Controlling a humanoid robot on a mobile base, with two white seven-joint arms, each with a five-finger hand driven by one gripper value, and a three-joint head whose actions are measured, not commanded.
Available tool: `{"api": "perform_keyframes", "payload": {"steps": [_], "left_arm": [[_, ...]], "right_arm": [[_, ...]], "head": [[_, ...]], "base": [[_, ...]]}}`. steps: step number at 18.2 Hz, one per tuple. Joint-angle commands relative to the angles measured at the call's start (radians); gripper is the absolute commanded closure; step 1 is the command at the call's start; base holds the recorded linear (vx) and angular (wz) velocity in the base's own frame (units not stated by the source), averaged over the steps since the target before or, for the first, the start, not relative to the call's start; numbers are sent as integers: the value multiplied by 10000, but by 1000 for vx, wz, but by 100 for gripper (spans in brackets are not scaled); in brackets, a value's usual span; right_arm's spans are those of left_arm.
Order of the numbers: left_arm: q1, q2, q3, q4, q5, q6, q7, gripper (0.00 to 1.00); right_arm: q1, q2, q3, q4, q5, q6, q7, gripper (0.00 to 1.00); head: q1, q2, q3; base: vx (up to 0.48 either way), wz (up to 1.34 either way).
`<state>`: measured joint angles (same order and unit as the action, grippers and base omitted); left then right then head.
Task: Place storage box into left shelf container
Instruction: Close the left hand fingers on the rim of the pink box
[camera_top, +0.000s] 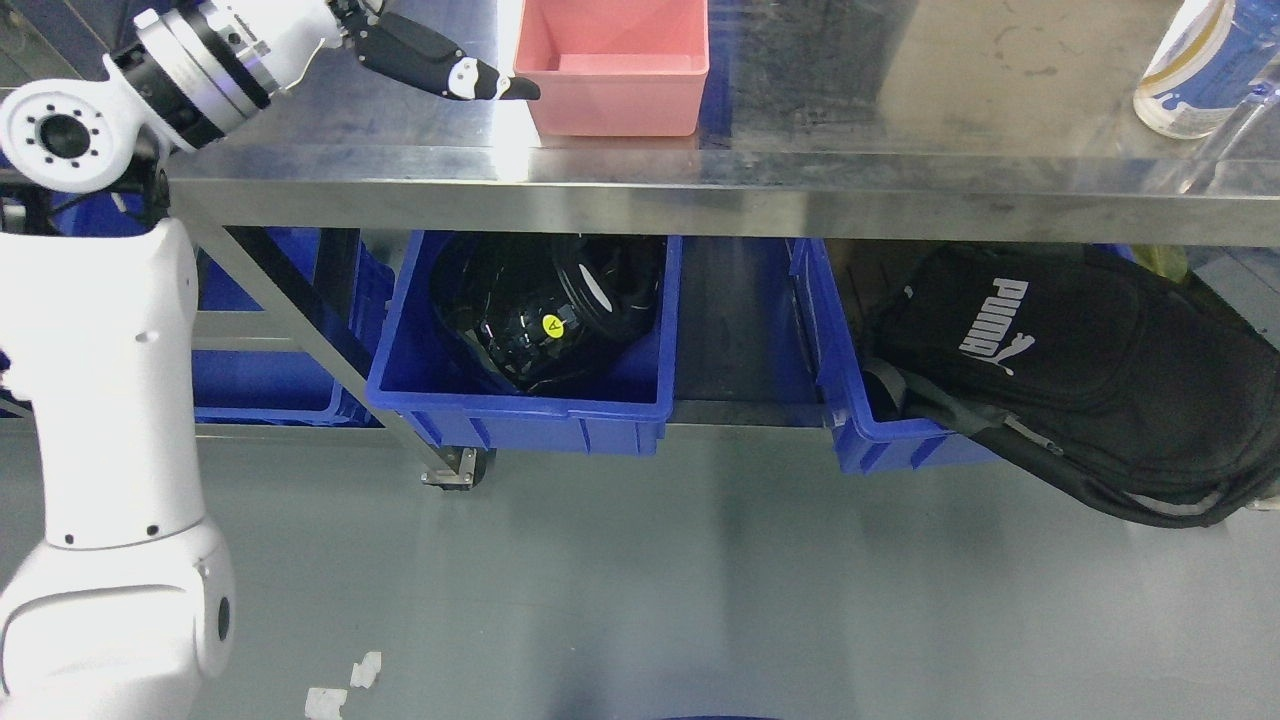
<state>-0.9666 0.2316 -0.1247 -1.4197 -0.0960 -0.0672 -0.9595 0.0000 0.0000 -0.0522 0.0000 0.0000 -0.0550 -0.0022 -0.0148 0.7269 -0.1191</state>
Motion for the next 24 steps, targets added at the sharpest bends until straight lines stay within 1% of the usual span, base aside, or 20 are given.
{"api": "perform_keyframes", "payload": {"steps": [1, 2, 4, 6, 10, 15, 17, 22, 24], "left_arm": [[-1408, 234, -2971, 2338, -666, 715, -160, 3], [-1546, -89, -2987, 2506, -727, 1007, -404, 4], [-1731, -458, -2987, 2691, -742, 1407, -804, 5], [-1747, -598, -3094, 2707, -910, 1607, -851, 6], [-1854, -629, -3340, 3425, -1492, 1608, -1128, 6], [-2651, -1287, -3416, 4683, -1953, 1577, -1219, 6], [-2851, -1502, -3508, 4961, -2000, 1577, -1387, 6], [-3157, -1718, -3922, 5758, -2184, 1577, -1496, 6], [-3373, -1718, -3923, 6081, -2322, 1577, -1709, 17]], "right_arm": [[-46, -174, 0, -175, -215, 59, -8, 0], [-31, -174, 0, -175, -215, 59, -8, 0], [-31, -174, 0, -175, -215, 59, -8, 0], [-46, -174, 0, -175, -215, 59, -8, 0], [-46, -174, 0, -175, -215, 59, -8, 0], [-46, -174, 0, -175, -215, 59, 7, 0], [-31, -174, 0, -175, -215, 59, 7, 0], [-46, -174, 0, -175, -215, 59, -8, 0], [-46, -174, 0, -175, -215, 44, -8, 0]], "head": [[0, 0, 0], [0, 0, 0], [0, 0, 0], [0, 0, 0], [0, 0, 0], [0, 0, 0], [0, 0, 0], [0, 0, 0], [0, 0, 0]], "base": [[0, 0], [0, 0], [0, 0], [0, 0], [0, 0], [0, 0], [0, 0], [0, 0], [0, 0]]}}
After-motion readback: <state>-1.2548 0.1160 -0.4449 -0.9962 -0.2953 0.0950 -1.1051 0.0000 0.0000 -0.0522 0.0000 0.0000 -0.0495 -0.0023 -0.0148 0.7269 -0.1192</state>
